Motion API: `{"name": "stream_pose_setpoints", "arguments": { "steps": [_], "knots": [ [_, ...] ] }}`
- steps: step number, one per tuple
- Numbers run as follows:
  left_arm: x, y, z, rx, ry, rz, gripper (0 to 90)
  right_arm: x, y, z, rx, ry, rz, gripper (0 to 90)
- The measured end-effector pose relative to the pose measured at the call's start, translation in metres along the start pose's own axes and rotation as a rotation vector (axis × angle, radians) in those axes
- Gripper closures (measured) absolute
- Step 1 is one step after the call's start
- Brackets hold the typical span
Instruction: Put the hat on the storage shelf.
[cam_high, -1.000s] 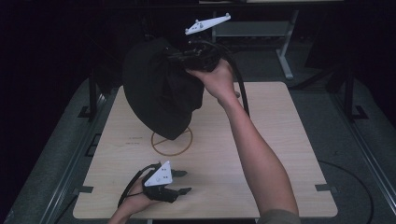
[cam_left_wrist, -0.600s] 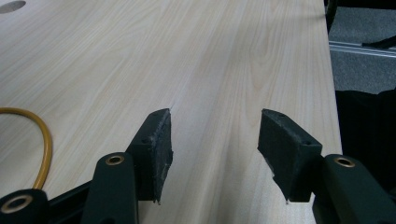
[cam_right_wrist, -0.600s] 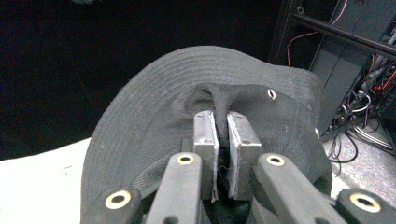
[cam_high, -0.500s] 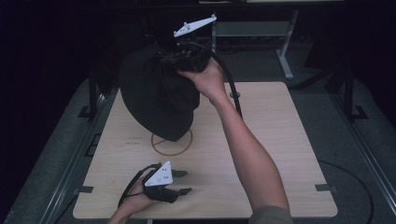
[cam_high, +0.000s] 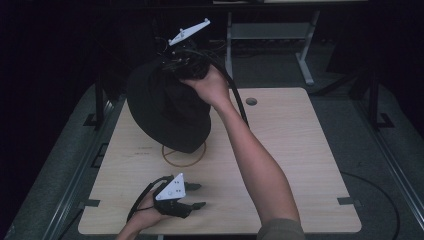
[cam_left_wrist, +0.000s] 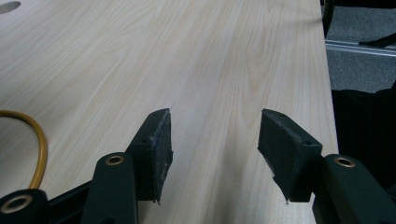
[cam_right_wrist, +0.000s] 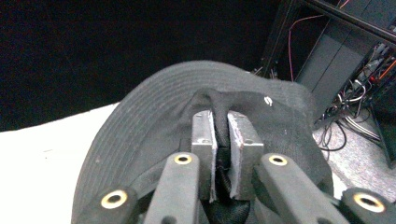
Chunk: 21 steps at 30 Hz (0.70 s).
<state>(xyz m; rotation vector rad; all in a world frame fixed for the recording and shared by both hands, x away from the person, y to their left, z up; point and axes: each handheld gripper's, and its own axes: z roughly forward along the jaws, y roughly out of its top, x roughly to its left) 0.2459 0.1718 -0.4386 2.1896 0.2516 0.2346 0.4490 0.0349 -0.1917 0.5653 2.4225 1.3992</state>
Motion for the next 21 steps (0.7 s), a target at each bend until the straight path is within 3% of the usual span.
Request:
{"name": "stream_pose_setpoints", "arguments": {
  "steps": [8, 11, 21],
  "knots": [
    [-0.002, 0.000, 0.002, -0.005, -0.007, 0.000, 43.5, 0.005, -0.002, 0.010, 0.038, 0.023, -0.013, 66.0],
    [-0.002, 0.000, 0.001, -0.003, -0.008, 0.004, 43.5, 0.004, -0.003, 0.006, 0.030, 0.054, -0.006, 60.6],
    [-0.005, 0.001, 0.000, 0.002, -0.010, 0.005, 43.4, 0.004, -0.012, -0.009, -0.020, 0.070, 0.026, 52.3]
  ]
}}
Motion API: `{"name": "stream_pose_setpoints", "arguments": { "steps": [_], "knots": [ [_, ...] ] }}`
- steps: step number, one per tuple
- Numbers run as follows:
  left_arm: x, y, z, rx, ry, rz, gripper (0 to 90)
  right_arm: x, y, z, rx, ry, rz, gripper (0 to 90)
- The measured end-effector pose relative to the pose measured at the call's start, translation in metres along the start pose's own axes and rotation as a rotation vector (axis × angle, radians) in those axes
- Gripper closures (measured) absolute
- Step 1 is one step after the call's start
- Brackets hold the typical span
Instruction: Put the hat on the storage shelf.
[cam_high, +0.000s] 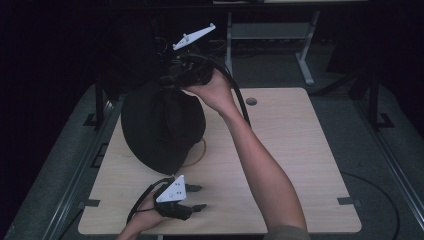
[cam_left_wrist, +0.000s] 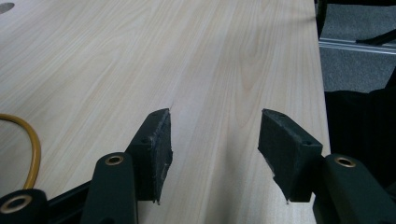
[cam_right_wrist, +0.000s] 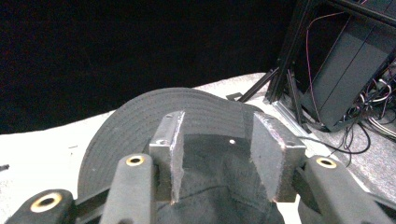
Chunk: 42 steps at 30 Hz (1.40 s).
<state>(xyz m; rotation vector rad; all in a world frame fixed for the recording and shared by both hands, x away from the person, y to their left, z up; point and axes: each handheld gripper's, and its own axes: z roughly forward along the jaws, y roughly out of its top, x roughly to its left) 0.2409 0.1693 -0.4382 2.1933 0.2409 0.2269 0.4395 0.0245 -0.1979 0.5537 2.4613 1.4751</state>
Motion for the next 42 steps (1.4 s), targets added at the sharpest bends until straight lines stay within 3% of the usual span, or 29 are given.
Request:
{"name": "stream_pose_setpoints", "arguments": {
  "steps": [16, 42],
  "knots": [
    [0.000, -0.001, 0.000, 0.005, 0.004, -0.010, 43.0, -0.010, -0.032, -0.036, -0.057, 0.011, 0.065, 41.3],
    [0.001, -0.003, 0.005, 0.009, 0.018, -0.023, 41.0, -0.024, -0.114, -0.095, -0.074, -0.041, 0.173, 33.4]
  ]
}}
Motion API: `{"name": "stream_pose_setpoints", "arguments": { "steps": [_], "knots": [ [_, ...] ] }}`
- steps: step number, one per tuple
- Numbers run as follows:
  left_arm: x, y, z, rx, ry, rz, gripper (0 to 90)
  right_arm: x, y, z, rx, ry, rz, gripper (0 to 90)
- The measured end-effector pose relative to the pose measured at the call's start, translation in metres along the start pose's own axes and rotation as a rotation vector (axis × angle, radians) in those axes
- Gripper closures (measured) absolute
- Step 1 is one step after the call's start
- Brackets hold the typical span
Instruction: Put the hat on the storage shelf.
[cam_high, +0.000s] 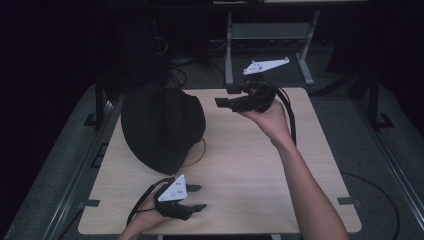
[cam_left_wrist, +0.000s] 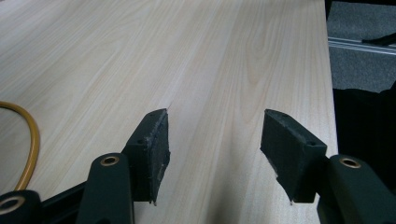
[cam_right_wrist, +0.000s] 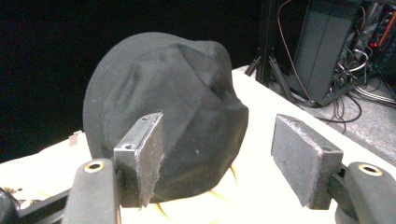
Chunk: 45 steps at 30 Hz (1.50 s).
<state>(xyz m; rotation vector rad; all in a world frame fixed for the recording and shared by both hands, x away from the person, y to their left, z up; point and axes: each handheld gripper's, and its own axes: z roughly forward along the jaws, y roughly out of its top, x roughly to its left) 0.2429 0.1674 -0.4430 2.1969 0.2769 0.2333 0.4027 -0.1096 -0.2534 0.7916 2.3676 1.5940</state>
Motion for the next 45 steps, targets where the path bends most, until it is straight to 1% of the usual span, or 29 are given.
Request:
{"name": "stream_pose_setpoints", "arguments": {
  "steps": [1, 5, 6, 12, 19, 23, 29, 30, 32, 33, 36, 45],
  "knots": [
    [0.000, 0.000, 0.000, 0.000, -0.001, -0.001, 40.9, -0.001, -0.005, -0.004, 0.000, -0.006, 0.007, 33.3],
    [0.000, 0.000, 0.001, 0.003, 0.001, 0.004, 40.5, -0.003, -0.015, -0.011, -0.001, -0.013, 0.027, 32.1],
    [0.000, 0.000, 0.001, -0.002, 0.001, -0.002, 40.4, -0.004, -0.017, -0.013, -0.001, -0.016, 0.025, 32.0],
    [0.000, 0.000, 0.001, -0.002, 0.002, -0.007, 40.2, -0.006, -0.031, -0.024, -0.007, -0.024, 0.046, 31.6],
    [0.001, 0.000, 0.001, 0.002, 0.005, -0.007, 40.2, -0.011, -0.048, -0.036, -0.010, -0.040, 0.066, 31.3],
    [0.001, -0.001, 0.000, 0.004, 0.004, -0.012, 40.1, -0.012, -0.057, -0.042, -0.006, -0.047, 0.077, 30.9],
    [0.001, -0.001, 0.000, 0.010, 0.007, -0.007, 40.1, -0.015, -0.072, -0.050, -0.003, -0.059, 0.087, 30.4],
    [0.001, -0.001, 0.000, 0.010, 0.007, -0.007, 40.1, -0.015, -0.072, -0.050, -0.003, -0.059, 0.087, 30.4],
    [0.001, -0.001, 0.000, 0.010, 0.007, -0.009, 40.1, -0.016, -0.077, -0.052, -0.006, -0.063, 0.101, 30.3],
    [0.002, -0.001, 0.000, 0.012, 0.010, 0.002, 40.0, -0.017, -0.079, -0.054, -0.005, -0.063, 0.104, 30.1],
    [0.001, -0.001, 0.001, 0.014, 0.006, -0.005, 40.0, -0.018, -0.085, -0.058, -0.007, -0.069, 0.112, 29.9],
    [0.001, -0.001, 0.001, 0.020, 0.006, -0.008, 39.9, -0.019, -0.103, -0.069, -0.010, -0.077, 0.131, 29.4]
  ]
}}
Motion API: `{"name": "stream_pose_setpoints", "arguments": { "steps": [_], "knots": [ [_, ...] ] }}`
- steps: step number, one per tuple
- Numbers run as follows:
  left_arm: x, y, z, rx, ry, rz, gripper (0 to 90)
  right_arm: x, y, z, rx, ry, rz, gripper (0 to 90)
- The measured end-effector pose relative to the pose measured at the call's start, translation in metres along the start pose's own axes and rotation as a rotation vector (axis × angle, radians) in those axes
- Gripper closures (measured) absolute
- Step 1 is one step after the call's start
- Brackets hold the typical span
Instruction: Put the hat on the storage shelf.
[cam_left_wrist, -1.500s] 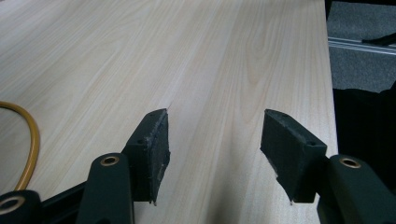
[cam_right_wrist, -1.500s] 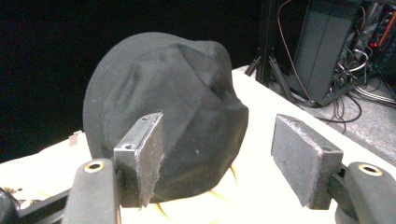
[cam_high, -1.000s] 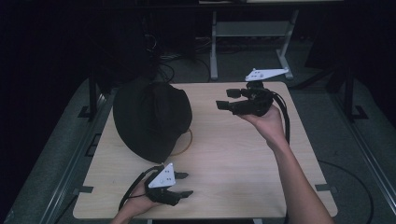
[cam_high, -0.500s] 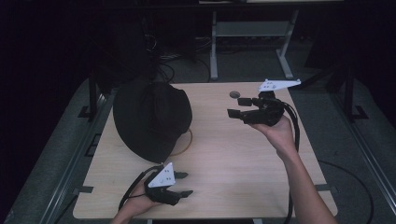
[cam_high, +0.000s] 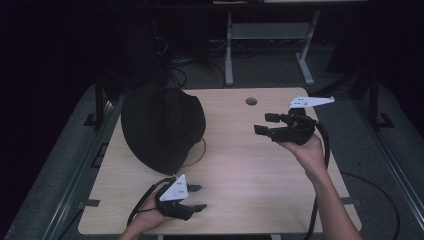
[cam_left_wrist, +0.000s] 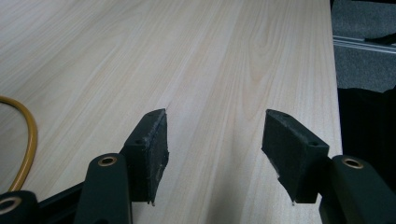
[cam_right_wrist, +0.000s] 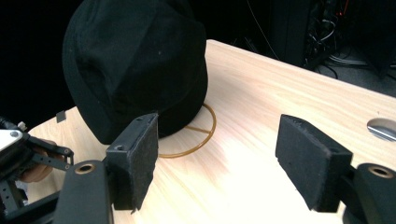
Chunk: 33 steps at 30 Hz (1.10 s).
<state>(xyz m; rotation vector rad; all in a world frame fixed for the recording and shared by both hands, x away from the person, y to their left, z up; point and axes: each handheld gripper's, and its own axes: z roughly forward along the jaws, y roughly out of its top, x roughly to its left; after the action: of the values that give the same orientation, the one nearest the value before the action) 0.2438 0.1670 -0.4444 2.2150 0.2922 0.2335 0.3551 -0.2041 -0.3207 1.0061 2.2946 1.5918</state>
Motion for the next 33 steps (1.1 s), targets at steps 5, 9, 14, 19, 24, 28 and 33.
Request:
{"name": "stream_pose_setpoints", "arguments": {
  "steps": [5, 9, 14, 19, 24, 28, 33],
  "knots": [
    [0.000, 0.000, 0.001, -0.004, 0.000, -0.006, 39.9, -0.002, -0.012, -0.003, 0.009, -0.004, 0.015, 29.1],
    [0.000, 0.000, 0.001, -0.003, 0.001, -0.006, 39.9, -0.005, -0.020, -0.007, 0.013, -0.009, 0.027, 29.0],
    [0.000, 0.000, 0.001, -0.002, 0.003, -0.007, 39.9, -0.008, -0.029, -0.011, 0.009, -0.015, 0.038, 28.7],
    [0.000, -0.001, 0.002, -0.002, 0.005, -0.009, 39.8, -0.009, -0.037, -0.016, 0.007, -0.019, 0.046, 28.4],
    [0.000, -0.001, 0.002, 0.001, 0.005, -0.011, 39.2, -0.010, -0.046, -0.021, 0.009, -0.025, 0.060, 28.1],
    [0.001, -0.001, 0.003, 0.004, 0.006, -0.010, 39.0, -0.012, -0.052, -0.024, 0.012, -0.030, 0.067, 28.1],
    [0.000, -0.001, 0.002, 0.004, 0.007, -0.011, 38.7, -0.013, -0.061, -0.029, 0.007, -0.034, 0.082, 28.1]
  ]
}}
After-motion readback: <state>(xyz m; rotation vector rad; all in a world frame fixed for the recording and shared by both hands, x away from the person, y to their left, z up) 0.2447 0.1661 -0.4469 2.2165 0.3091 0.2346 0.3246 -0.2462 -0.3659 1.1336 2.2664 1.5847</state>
